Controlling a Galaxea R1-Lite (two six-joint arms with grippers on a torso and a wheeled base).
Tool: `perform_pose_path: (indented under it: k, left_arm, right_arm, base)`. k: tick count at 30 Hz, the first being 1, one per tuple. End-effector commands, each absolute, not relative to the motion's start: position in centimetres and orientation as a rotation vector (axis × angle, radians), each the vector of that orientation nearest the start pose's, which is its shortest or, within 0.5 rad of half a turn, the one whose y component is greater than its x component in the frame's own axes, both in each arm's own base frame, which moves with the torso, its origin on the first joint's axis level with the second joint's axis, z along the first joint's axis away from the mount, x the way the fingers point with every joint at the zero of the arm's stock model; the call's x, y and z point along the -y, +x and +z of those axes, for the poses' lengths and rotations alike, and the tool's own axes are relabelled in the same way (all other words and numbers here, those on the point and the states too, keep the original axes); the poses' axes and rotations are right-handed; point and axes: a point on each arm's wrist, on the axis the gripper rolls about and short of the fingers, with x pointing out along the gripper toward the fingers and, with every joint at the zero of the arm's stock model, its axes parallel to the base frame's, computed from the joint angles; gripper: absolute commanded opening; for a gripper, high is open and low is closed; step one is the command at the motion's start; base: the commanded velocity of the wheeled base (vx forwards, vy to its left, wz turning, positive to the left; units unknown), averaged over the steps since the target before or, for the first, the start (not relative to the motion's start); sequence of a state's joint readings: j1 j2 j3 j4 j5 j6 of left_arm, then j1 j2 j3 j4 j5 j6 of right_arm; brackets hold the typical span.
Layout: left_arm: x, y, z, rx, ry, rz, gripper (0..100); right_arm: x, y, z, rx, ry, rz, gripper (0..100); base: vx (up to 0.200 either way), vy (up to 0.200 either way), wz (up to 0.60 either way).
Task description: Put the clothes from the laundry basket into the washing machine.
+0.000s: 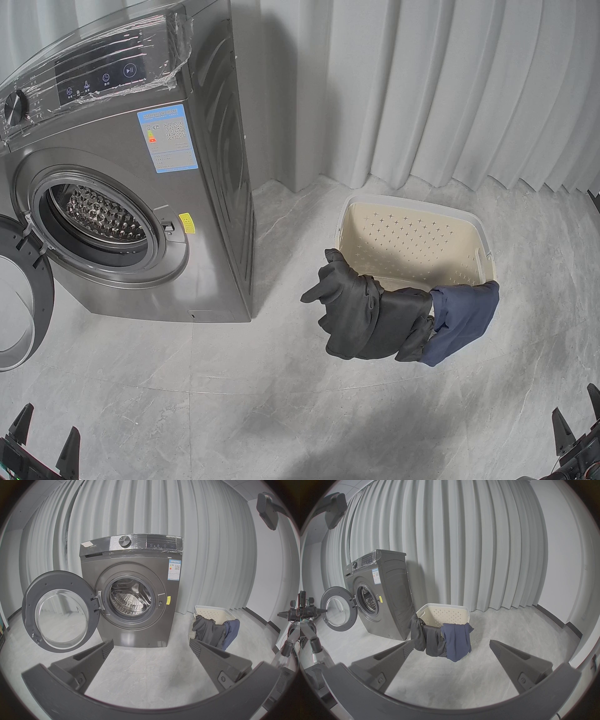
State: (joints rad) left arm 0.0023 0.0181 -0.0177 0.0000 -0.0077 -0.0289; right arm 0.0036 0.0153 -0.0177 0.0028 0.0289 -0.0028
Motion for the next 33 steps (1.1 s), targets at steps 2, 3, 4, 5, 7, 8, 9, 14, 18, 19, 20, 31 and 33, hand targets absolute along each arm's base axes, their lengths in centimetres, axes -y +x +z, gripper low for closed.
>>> perform_pose_path:
  k: [2,3,4,5,7,8,9,14,18,19,20,31,33]
  left_arm:
    - [0.02,-2.23,7.56,-0.006,-0.029,-0.005,100]
    - [0.02,-2.23,7.56,-0.006,-0.029,-0.005,100]
    - [0.02,-2.23,7.56,-0.006,-0.029,-0.005,100]
    - [0.02,-2.24,7.6,-0.005,-0.029,-0.005,100]
    - [0.02,-2.23,7.56,-0.006,-0.029,-0.005,100]
    - [0.02,-2.25,7.56,-0.005,-0.029,-0.005,100]
    - [0.02,-2.23,7.56,-0.006,-0.029,-0.005,100]
    - [0.02,-2.23,7.56,-0.006,-0.029,-0.005,100]
    - [0.02,-2.23,7.56,-0.006,-0.029,-0.005,100]
    - [0.02,-2.23,7.56,-0.006,-0.029,-0.005,100]
    - [0.02,-2.26,7.6,-0.003,-0.029,-0.005,100]
    - [0.02,-2.26,7.6,-0.003,-0.029,-0.005,100]
    - [0.02,-2.25,7.56,-0.005,-0.029,-0.005,100]
  right_arm:
    - [-0.06,-2.28,7.52,-0.003,-0.003,0.034,100]
    - [-0.06,-2.28,7.52,-0.003,-0.003,0.034,100]
    - [-0.06,-2.28,7.52,-0.003,-0.003,0.034,100]
    - [-0.06,-2.28,7.52,-0.003,-0.003,0.034,100]
    - [-0.06,-2.28,7.52,-0.003,-0.003,0.035,100]
    - [-0.06,-2.28,7.52,-0.003,-0.003,0.034,100]
    - [-0.06,-2.28,7.52,-0.003,-0.003,0.034,100]
    - [-0.06,-2.28,7.52,-0.003,-0.003,0.034,100]
    - [-0.06,-2.28,7.52,-0.003,-0.003,0.034,100]
    - [-0.06,-2.28,7.52,-0.003,-0.003,0.034,100]
    - [-0.06,-2.28,7.52,-0.003,-0.003,0.034,100]
    - [-0.06,-2.28,7.52,-0.003,-0.003,0.034,100]
    - [-0.06,-2.28,7.52,-0.003,-0.003,0.034,100]
  base:
    - [0.0,-0.2,0.0]
    - [0.0,-0.2,0.0]
    - [0.0,-0.2,0.0]
    - [0.0,-0.2,0.0]
    - [0.0,-0.2,0.0]
    - [0.0,-0.2,0.0]
    - [0.0,-0.2,0.0]
    - [0.0,-0.2,0.0]
    - [0.0,0.0,0.0]
    - [0.0,0.0,0.0]
    - [0.0,0.0,0.0]
    - [0.0,-0.036,0.0]
    - [0.0,-0.2,0.0]
